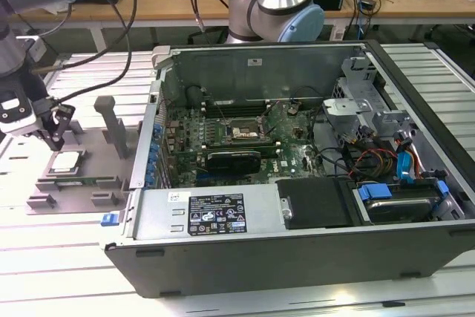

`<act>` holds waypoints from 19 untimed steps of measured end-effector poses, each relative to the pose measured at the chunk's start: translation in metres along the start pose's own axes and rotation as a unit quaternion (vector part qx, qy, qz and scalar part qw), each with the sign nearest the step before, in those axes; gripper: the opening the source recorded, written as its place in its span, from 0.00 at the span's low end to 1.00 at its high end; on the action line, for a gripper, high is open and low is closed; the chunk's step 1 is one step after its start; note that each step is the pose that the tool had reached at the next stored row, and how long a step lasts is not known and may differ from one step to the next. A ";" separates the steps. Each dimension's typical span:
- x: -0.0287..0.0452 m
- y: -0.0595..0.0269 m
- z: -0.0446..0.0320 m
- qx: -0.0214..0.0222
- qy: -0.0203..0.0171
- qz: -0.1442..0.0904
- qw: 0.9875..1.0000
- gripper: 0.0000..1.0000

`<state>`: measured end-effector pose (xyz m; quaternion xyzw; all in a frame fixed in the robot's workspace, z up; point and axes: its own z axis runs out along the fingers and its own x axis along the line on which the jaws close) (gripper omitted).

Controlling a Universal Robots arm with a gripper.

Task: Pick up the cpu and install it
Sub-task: 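Pick up the cpu and move it towards the insertion slot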

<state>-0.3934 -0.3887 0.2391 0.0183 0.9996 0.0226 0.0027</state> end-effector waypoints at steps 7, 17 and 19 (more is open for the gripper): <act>0.0001 -0.0017 0.0205 0.000 0.009 -0.016 1.000 0.11; 0.0002 -0.0021 0.0286 0.001 0.011 -0.040 0.999 0.11; 0.0002 -0.0021 0.0287 0.000 0.010 -0.040 0.999 0.11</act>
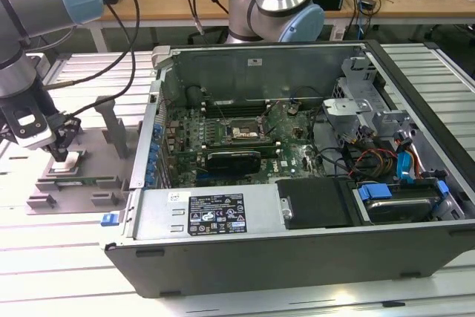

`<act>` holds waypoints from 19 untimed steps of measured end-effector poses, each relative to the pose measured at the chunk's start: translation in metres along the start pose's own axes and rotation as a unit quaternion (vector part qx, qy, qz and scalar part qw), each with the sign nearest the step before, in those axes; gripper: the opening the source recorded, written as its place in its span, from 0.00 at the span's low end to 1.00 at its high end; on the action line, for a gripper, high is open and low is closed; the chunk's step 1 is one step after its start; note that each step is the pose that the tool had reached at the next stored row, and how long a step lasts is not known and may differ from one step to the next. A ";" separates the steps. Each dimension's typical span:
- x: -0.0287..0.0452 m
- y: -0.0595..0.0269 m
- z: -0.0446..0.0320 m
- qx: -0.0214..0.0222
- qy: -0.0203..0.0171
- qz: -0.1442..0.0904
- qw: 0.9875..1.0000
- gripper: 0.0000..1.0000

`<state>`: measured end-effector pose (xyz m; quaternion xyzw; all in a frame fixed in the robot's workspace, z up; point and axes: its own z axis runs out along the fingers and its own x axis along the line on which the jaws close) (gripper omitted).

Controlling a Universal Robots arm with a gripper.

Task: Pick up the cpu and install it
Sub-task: 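Pick up the cpu and move it towards the insertion slot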

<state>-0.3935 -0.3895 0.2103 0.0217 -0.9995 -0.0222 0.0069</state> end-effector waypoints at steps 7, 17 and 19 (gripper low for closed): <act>0.0000 0.0000 0.0002 0.000 0.000 0.000 1.000 0.42; -0.0001 -0.0004 0.0083 -0.001 -0.001 0.013 1.000 0.60; -0.0002 -0.0004 0.0108 -0.001 -0.001 0.014 1.000 0.60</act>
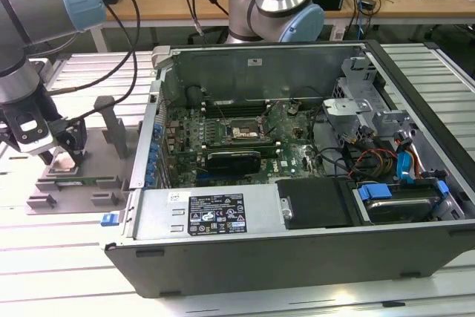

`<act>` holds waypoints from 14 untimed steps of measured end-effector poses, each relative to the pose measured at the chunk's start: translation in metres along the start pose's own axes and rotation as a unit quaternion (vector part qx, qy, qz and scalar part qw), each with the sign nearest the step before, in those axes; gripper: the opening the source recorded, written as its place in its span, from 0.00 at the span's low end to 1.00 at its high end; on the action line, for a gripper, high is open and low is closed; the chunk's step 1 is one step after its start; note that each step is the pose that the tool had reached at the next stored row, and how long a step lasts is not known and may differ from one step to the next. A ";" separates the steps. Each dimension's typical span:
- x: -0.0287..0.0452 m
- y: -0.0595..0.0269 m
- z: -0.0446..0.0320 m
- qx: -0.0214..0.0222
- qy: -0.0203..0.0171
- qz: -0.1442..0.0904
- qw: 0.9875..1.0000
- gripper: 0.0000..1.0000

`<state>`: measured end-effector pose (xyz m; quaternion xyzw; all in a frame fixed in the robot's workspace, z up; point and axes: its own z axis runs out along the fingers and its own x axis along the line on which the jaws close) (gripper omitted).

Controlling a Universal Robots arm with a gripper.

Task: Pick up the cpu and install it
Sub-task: 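Pick up the cpu and move it towards the insertion slot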

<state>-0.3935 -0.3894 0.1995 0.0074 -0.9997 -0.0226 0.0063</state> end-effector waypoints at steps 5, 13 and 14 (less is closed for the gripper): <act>-0.0001 0.0036 0.0042 0.000 0.000 0.001 1.000 0.60; 0.0025 0.0056 0.0093 0.005 0.000 0.002 1.000 0.60; 0.0025 0.0056 0.0100 0.006 0.000 0.002 1.000 0.60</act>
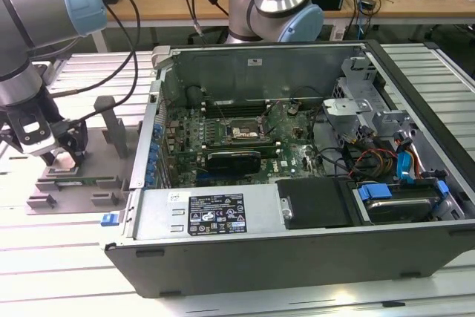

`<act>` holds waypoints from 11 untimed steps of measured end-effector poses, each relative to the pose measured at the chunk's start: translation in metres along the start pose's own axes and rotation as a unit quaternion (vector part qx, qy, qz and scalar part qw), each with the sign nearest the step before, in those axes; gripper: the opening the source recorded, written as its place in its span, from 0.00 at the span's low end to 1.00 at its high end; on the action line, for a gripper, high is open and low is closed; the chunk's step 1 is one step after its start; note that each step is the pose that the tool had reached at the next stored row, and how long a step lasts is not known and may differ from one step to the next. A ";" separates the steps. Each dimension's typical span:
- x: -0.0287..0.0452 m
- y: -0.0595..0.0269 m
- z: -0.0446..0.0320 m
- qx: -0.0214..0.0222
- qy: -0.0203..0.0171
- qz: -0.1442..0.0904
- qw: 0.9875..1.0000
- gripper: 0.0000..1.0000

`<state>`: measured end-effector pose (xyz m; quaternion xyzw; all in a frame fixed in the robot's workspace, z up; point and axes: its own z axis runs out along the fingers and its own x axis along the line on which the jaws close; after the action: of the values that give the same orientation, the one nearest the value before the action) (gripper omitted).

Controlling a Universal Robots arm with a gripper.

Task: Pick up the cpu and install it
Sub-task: 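Pick up the cpu and move it towards the insertion slot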

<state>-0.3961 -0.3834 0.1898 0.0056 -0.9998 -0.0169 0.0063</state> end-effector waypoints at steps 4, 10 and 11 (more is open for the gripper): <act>0.0000 0.0000 0.0010 0.001 0.000 0.000 1.000 0.60; 0.0000 0.0000 0.0012 0.001 -0.002 0.000 1.000 0.60; 0.0001 0.0000 0.0012 0.001 -0.002 0.000 1.000 0.60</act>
<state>-0.3963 -0.3833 0.1886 0.0056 -0.9998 -0.0161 0.0042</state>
